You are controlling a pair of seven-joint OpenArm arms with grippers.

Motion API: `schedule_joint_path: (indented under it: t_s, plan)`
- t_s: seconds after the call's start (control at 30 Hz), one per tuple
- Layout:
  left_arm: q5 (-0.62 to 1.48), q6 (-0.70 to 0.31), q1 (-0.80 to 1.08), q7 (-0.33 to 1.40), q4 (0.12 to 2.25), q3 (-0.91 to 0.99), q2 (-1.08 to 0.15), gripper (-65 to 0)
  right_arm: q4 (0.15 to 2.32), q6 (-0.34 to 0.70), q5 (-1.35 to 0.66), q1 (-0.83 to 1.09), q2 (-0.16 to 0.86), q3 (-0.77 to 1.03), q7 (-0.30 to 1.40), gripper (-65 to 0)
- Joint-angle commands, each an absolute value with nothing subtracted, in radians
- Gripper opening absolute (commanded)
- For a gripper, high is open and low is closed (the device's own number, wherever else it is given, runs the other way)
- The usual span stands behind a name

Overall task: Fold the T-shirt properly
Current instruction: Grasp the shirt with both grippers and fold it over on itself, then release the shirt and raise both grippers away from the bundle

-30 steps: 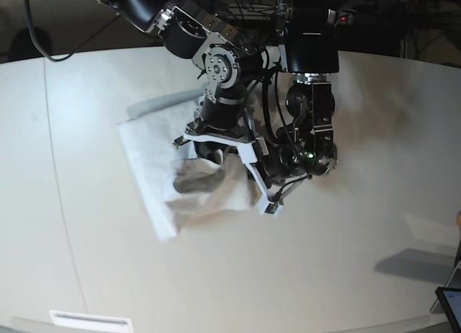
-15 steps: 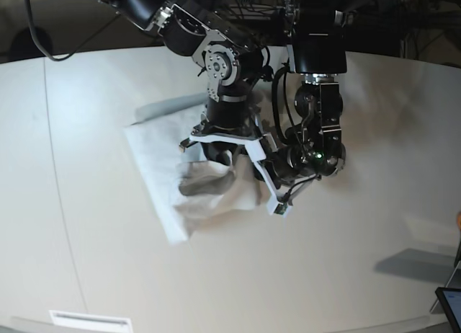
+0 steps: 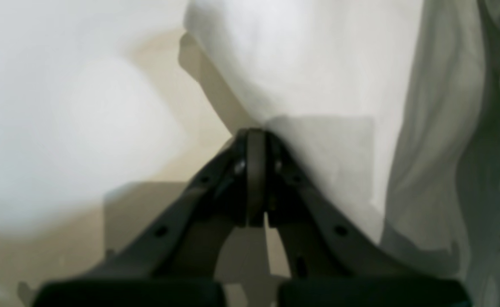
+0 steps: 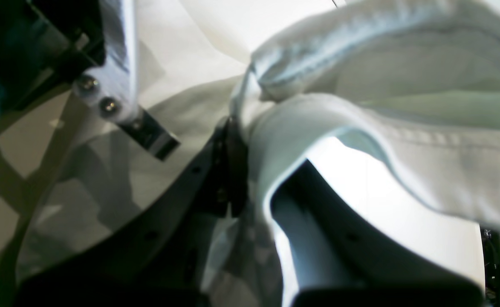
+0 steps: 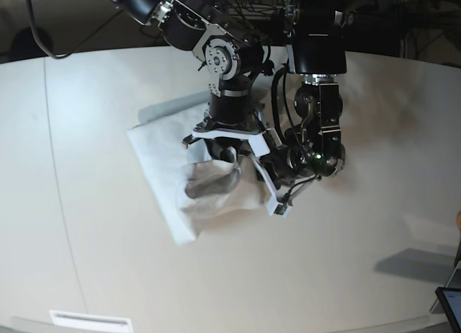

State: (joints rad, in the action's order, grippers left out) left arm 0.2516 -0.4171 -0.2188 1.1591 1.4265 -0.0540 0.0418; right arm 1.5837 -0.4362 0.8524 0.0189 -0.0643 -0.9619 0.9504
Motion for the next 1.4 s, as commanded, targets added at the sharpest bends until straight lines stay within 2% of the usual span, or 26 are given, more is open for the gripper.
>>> schedule_joint_path:
  t_s: [0.0, 0.2, 0.37, 0.6, 0.73, 0.97, 1.03, 1.07, 1.23, 1.37]
  plan:
    - [0.255, -0.415, -0.240, 1.156, 1.437, -0.056, 0.047, -65.0, 1.601, -0.444, 0.880, 0.002, -0.082, -0.966, 0.917, -55.9]
    - [0.255, -0.415, -0.240, 1.156, 1.435, -0.054, 0.047, -65.0, 1.604, -0.444, 0.880, 0.005, -0.084, -0.967, 0.915, -38.0]
    - [0.255, -0.415, -0.240, 1.156, 1.435, -0.054, 0.047, -65.0, 1.704, -0.444, 0.880, 0.010, -0.076, -1.001, 0.900, -24.1]
    - [0.255, -0.415, -0.251, 1.156, 1.434, -0.054, 0.042, -65.0, 1.787, -0.447, 0.881, 0.005, -0.077, -1.027, 0.880, -23.6]
    - [0.255, -0.415, -0.243, 1.155, 1.454, -0.053, 0.012, -65.0, 1.845, -0.449, 0.877, 0.001, -0.071, -0.934, 0.874, -23.6]
    - [0.257, -0.415, -0.219, 1.155, 1.526, 0.022, -0.015, -65.0, 1.939, -0.449, 0.872, 0.021, -0.071, -0.753, 0.745, -23.6]
    - [0.257, -0.415, -0.208, 1.162, 1.561, 0.056, -0.013, -65.0, 1.940, -0.449, 0.839, 0.002, -0.071, -0.684, 0.736, -25.7]
    - [0.257, -0.415, -0.193, 1.162, 1.575, 0.068, -0.016, -65.0, 1.940, -0.449, 0.802, -0.005, -0.071, -0.634, 0.736, -30.0]
    - [0.257, -0.415, -0.119, 1.162, 1.659, 0.074, -0.085, -65.0, 1.968, -0.440, 0.541, -0.005, -0.071, -0.423, 0.696, -61.5]
    - [0.257, -0.415, -0.039, 1.159, 1.730, 0.081, -0.140, -65.0, 1.992, -0.338, 0.371, 0.031, -0.071, -0.321, 0.682, -62.0]
